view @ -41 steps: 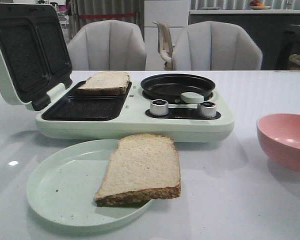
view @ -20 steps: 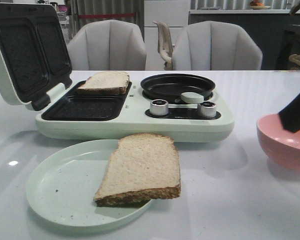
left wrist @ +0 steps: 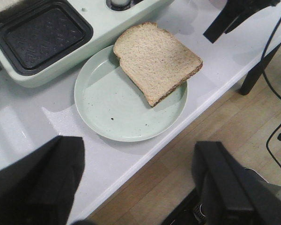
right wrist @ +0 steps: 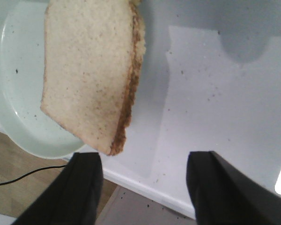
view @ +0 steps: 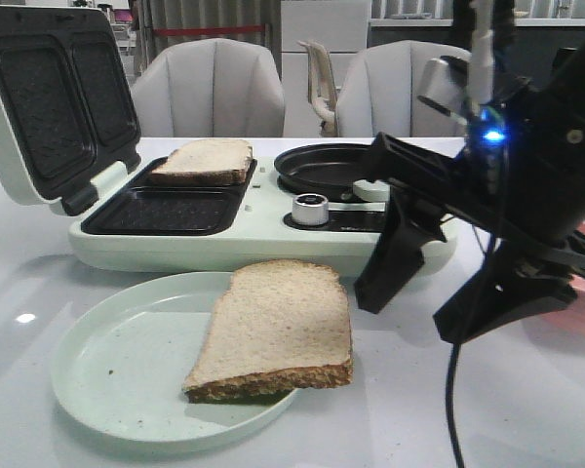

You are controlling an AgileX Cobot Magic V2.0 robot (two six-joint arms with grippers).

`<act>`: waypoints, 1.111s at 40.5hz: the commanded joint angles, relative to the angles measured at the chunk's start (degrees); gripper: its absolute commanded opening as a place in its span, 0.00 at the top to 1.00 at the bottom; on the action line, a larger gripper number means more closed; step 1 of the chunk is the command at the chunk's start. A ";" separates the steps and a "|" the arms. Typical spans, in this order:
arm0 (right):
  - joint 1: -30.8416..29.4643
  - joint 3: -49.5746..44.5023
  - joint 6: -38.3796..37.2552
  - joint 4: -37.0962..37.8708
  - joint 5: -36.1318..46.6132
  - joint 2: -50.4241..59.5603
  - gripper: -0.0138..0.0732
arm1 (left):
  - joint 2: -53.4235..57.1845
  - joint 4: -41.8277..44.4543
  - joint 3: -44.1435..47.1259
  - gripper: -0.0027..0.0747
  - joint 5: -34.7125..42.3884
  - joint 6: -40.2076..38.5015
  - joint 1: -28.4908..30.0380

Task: Make breakfast with bread and shrimp
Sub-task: 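Grasp the second bread slice on the plate with the right gripper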

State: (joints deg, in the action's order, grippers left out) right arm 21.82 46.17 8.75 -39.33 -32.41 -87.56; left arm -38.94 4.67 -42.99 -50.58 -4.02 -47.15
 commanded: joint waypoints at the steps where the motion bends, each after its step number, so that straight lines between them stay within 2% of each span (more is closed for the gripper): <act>1: 0.03 4.91 0.85 -2.01 -1.28 -1.89 0.26 | 0.18 0.19 -1.52 0.28 4.25 0.14 -0.49; 10: 0.03 12.70 0.91 -2.07 -5.55 -9.25 0.26 | 0.18 0.19 -1.52 0.28 4.25 0.14 -0.49; 21: 0.03 17.77 1.12 -2.25 -7.53 -15.22 0.27 | 0.18 0.19 -1.52 0.28 4.25 0.14 -0.49; 31: 0.03 18.40 1.44 -2.59 -7.27 -16.36 0.49 | 0.18 0.33 -1.52 0.28 4.25 0.14 -0.49; 45: 0.03 18.40 1.87 -2.64 -7.38 -16.36 0.69 | 0.18 0.77 -1.52 0.28 4.25 0.24 -0.49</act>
State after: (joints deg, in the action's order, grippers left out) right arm 21.94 63.02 9.53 -40.68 -39.37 -106.56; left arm -38.94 4.88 -42.99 -50.54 -4.02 -47.15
